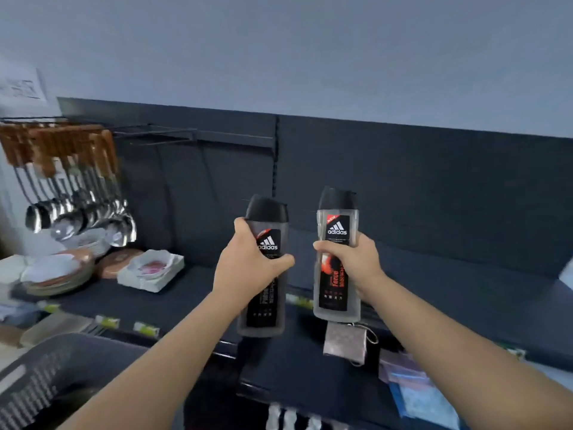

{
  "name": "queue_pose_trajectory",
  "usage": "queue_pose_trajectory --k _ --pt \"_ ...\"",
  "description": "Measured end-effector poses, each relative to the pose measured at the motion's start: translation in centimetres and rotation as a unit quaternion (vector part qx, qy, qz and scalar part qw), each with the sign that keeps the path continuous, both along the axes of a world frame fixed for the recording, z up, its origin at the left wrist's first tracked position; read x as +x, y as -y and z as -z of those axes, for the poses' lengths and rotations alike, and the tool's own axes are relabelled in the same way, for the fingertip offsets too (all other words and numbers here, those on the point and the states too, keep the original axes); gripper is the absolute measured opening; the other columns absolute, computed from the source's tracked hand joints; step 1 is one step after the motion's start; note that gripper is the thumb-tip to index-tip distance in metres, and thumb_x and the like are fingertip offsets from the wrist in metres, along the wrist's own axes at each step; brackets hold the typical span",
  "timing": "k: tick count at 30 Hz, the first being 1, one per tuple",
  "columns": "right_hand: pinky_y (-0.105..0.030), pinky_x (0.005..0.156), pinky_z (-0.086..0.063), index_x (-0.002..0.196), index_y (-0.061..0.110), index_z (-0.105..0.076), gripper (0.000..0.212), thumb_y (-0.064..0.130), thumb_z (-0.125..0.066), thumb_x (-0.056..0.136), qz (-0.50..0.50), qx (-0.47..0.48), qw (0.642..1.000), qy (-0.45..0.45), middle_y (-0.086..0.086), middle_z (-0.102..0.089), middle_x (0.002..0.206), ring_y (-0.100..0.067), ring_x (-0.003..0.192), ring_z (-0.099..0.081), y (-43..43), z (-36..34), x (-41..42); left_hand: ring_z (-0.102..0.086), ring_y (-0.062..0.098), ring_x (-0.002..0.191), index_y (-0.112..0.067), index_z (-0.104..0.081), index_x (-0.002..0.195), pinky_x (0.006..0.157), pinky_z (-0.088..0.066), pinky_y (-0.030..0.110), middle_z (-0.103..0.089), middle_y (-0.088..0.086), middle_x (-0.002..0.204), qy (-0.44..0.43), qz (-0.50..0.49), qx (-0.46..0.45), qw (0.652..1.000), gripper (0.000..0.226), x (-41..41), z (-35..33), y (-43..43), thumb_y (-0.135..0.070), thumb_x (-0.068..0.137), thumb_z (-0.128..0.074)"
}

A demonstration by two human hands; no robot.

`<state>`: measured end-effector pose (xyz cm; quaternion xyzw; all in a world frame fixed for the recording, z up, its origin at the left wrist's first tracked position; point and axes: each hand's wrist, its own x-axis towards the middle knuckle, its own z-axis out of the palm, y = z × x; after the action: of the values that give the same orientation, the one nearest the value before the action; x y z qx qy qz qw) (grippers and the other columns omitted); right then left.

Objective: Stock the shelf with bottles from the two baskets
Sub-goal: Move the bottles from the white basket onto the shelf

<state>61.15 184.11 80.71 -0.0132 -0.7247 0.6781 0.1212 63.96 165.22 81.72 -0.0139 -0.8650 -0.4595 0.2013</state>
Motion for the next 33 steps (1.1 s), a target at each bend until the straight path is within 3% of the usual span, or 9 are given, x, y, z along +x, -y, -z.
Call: queue_pose_trajectory --k 9,13,16,19,26,30,33 --pt "-0.031 0.062 -0.054 0.075 0.014 -0.064 0.023 0.011 -0.085 0.065 0.181 0.032 0.983 -0.02 -0.004 -0.069 0.069 -0.018 0.062 -0.065 -19.8 0.1 0.1 -0.056 0.006 0.071 -0.017 -0.035 0.106 0.052 -0.043 0.024 -0.057 -0.007 0.082 -0.004 0.126 0.003 0.992 0.063 -5.9 -1.1 -19.1 -0.036 0.065 -0.079" --pt "-0.038 0.072 -0.058 0.085 0.013 -0.067 0.029 0.017 -0.087 0.064 0.244 0.006 0.97 -0.007 -0.006 -0.072 0.079 -0.025 0.074 -0.071 -24.5 1.2 0.3 -0.051 0.004 0.067 -0.019 -0.032 0.106 0.049 -0.036 0.02 -0.052 -0.01 0.08 -0.004 0.163 -0.02 0.986 0.061 -7.6 -1.3 -23.6 -0.034 0.067 -0.077" --pt "-0.042 0.073 -0.06 0.085 0.013 -0.069 0.036 0.028 -0.09 0.06 0.286 -0.034 0.958 0.001 -0.009 -0.073 0.079 -0.03 0.074 -0.072 -27.0 2.0 0.0 -0.055 0.009 0.07 -0.019 -0.03 0.105 0.052 -0.04 0.027 -0.054 -0.009 0.081 -0.004 0.189 -0.022 0.982 0.059 -9.5 -1.0 -27.0 -0.035 0.071 -0.075" --pt "-0.041 0.072 -0.06 0.085 0.013 -0.07 0.036 0.031 -0.09 0.06 0.314 -0.043 0.949 0.002 -0.008 -0.074 0.079 -0.028 0.074 -0.072 -29.0 2.2 -0.5 -0.053 0.01 0.069 -0.019 -0.03 0.106 0.059 -0.041 0.03 -0.055 -0.01 0.081 0.003 0.219 -0.03 0.975 0.059 -11.7 -0.9 -30.3 -0.036 0.072 -0.075" --pt "-0.037 0.072 -0.059 0.087 0.016 -0.07 0.038 0.034 -0.09 0.061 0.358 -0.007 0.933 0.02 -0.002 -0.074 0.078 -0.022 0.074 -0.073 -35.1 1.5 -3.1 -0.048 -0.001 0.065 -0.017 -0.028 0.106 0.051 -0.039 0.026 -0.052 -0.012 0.076 0.024 0.289 -0.019 0.957 0.059 -17.2 -0.3 -38.5 -0.035 0.076 -0.076" --pt "-0.034 0.069 -0.057 0.083 0.016 -0.069 0.034 0.031 -0.09 0.061 0.385 -0.019 0.922 0.019 -0.001 -0.072 0.073 -0.021 0.071 -0.071 -38.8 1.7 -4.0 -0.049 0.002 0.066 -0.016 -0.029 0.104 0.05 -0.039 0.026 -0.051 -0.01 0.082 0.018 0.311 -0.032 0.95 0.059 -18.8 0.5 -43.6 -0.038 0.076 -0.077" --pt "-0.034 0.068 -0.057 0.084 0.014 -0.069 0.037 0.034 -0.09 0.06 0.392 -0.013 0.919 0.024 -0.002 -0.072 0.073 -0.021 0.07 -0.071 -42.1 2.5 -4.1 -0.058 0.017 0.077 -0.016 -0.028 0.103 0.059 -0.046 0.032 -0.055 -0.003 0.093 0.022 0.317 -0.033 0.948 0.06 -19.1 1.6 -47.9 -0.041 0.077 -0.076"
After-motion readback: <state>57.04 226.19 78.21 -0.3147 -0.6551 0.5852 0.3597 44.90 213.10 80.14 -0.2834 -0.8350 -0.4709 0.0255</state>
